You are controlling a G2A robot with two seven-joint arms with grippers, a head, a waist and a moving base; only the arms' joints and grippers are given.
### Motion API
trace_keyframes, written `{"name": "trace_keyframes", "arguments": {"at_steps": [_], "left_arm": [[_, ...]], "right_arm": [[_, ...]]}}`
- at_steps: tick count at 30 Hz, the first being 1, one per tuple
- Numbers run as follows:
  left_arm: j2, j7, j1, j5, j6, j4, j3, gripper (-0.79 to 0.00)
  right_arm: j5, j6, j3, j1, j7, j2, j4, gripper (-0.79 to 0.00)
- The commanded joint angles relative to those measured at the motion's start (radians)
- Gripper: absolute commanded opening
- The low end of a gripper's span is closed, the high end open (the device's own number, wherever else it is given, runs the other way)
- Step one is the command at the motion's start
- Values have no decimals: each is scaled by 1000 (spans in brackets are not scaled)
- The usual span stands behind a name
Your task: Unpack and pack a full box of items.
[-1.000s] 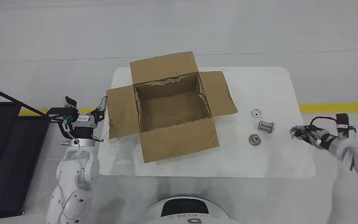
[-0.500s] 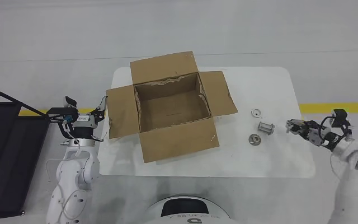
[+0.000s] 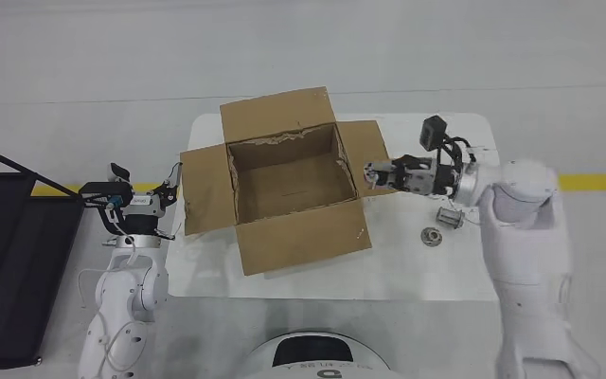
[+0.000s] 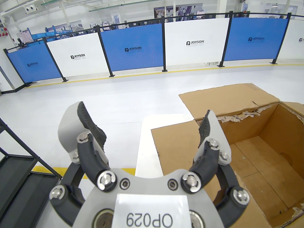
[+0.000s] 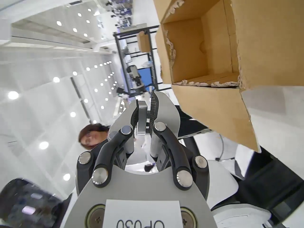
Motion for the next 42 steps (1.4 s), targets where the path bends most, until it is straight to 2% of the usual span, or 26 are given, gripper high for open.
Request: {"name": "trace_keyframes", "arguments": {"at_steps": [1, 5, 11, 16, 18, 28, 32, 34, 35, 36, 38, 39, 42], "left_arm": [[0, 0, 0, 0, 0, 0, 0, 0], [0, 0, 0, 0, 0, 0, 0, 0], [0, 0, 0, 0, 0, 0, 0, 0], [0, 0, 0, 0, 0, 0, 0, 0], [0, 0, 0, 0, 0, 0, 0, 0], [0, 0, 0, 0, 0, 0, 0, 0], [0, 0, 0, 0, 0, 0, 0, 0], [0, 0, 0, 0, 0, 0, 0, 0], [0, 0, 0, 0, 0, 0, 0, 0], [0, 0, 0, 0, 0, 0, 0, 0], [0, 0, 0, 0, 0, 0, 0, 0], [0, 0, 0, 0, 0, 0, 0, 0], [0, 0, 0, 0, 0, 0, 0, 0]], "right_arm": [[-80, -20, -103, -1, -95, -5, -20, -785], [-151, -52, -233, 7, -251, -20, -13, -785], [-172, -79, -323, 35, -468, -41, 6, -785], [-117, -96, -361, 130, -609, -65, 148, -785], [-155, -122, -388, 152, -676, -72, 191, -785], [-256, -162, -524, 160, -713, -93, 300, -779], [-267, -160, -525, 150, -729, -94, 287, -539], [-262, -154, -505, 141, -725, -91, 262, -437], [-259, -152, -492, 133, -722, -88, 243, -413], [-254, -149, -476, 122, -718, -85, 219, -265], [-245, -142, -441, 94, -692, -76, 164, -22], [-231, -143, -410, 75, -664, -69, 124, 0], [-207, -142, -335, 29, -596, -52, 40, 0]]}}
